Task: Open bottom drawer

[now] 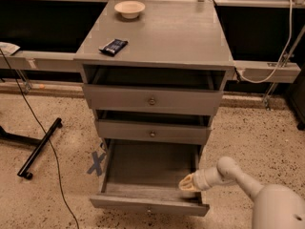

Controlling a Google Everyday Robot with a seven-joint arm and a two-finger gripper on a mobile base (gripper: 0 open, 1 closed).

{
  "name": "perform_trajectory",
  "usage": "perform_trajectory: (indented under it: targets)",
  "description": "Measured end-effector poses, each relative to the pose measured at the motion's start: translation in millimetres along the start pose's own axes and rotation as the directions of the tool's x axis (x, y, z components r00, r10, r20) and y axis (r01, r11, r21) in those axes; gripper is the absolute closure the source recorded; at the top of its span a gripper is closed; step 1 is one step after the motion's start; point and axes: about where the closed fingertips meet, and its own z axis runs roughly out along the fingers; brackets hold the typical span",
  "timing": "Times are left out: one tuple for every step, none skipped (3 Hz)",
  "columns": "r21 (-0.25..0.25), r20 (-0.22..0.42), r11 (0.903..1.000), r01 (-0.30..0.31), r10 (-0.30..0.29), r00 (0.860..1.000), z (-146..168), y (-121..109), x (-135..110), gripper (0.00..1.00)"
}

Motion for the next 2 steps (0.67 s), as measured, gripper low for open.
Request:
perform_trajectory:
  targets:
    - [0.084,0.107,0.9958,0.038,-0.046,0.993,-43.6,-11.6,-30.8,1.0]
    - [0.077,0.107,0.9964,0.035,-0.043,0.993,-39.2,-9.3,-29.8,0.82]
